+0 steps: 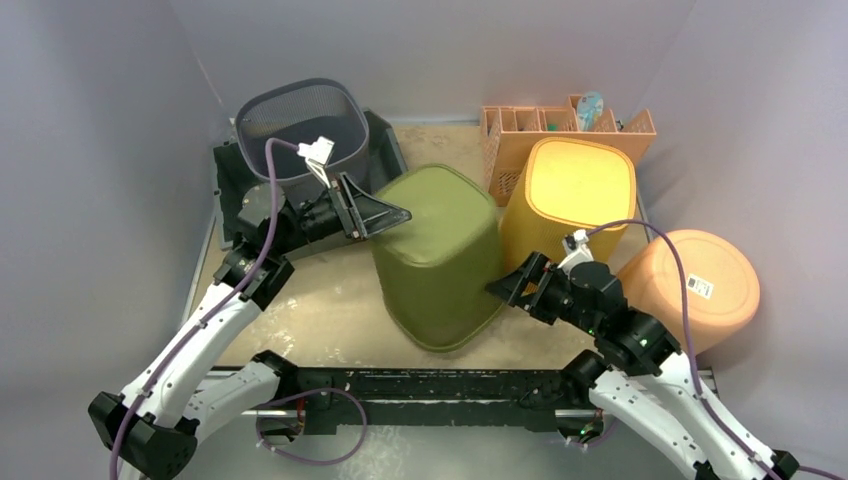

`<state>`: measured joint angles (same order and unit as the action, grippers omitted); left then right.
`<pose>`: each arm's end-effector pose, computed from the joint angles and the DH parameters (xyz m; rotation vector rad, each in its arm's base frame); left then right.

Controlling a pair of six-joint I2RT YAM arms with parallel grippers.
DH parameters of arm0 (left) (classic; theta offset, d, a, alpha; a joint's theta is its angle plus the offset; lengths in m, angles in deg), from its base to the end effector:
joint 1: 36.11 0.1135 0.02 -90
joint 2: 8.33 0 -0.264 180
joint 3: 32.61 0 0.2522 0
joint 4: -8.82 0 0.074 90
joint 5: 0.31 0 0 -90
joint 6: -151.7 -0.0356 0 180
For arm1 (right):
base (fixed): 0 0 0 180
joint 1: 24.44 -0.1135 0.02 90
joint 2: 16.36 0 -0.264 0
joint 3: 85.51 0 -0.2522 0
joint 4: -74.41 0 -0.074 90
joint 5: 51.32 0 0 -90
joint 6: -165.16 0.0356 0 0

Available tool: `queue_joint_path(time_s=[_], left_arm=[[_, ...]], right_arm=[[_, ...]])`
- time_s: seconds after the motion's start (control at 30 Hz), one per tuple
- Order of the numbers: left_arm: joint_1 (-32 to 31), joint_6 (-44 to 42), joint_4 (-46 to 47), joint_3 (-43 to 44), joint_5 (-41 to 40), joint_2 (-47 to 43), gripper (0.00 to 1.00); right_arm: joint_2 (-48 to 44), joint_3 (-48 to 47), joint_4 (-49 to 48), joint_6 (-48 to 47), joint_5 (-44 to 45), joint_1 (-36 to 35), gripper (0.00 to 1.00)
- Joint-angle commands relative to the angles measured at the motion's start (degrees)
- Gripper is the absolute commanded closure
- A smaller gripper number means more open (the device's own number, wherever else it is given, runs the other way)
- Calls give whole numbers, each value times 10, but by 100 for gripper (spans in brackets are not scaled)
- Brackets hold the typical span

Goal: Turn the large container upside down

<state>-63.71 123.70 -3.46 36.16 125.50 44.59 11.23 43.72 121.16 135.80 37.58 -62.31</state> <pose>0.1730 -0.1139 0.3994 0.0555 1.7893 -1.6577 0.0930 0.0732 0.2912 0.4141 2.1256 1.0878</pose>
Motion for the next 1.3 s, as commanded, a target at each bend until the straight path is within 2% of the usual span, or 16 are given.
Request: queue_joint_path(time_s=[0.0, 0.13, 0.3, 0.43, 0.6, 0.67, 0.8, 0.97, 1.13, 1.27], left_arm=[[-12, 11, 80, -23, 6, 8, 54], [-12, 7, 67, -3, 19, 18, 54], [-12, -106, -102, 107, 12, 35, 55], [-11, -163, -206, 203, -51, 41, 49], [4, -214, -351, 280, -204, 93, 39], [11, -219, -344, 282, -216, 123, 38], [12, -237, -295, 292, -211, 172, 38], [12, -284, -330, 289, -196, 214, 38], [11, -275, -329, 242, -153, 184, 38], [11, -226, -294, 183, -87, 129, 38]], right_arm=[[0, -77, 69, -32, 32, -1, 0], [5, -149, 64, -63, 41, -2, 0], [53, -264, 46, -112, 82, -1, 0], [109, -342, -3, -169, 113, -2, 0], [163, -387, -97, -208, 129, -1, 0], [180, -391, -138, -220, 112, -2, 0], [215, -405, -149, -234, 99, -1, 0], [208, -382, -139, -223, 88, -2, 0], [189, -369, -133, -224, 104, -2, 0], [188, -379, -108, -231, 118, -2, 0]])
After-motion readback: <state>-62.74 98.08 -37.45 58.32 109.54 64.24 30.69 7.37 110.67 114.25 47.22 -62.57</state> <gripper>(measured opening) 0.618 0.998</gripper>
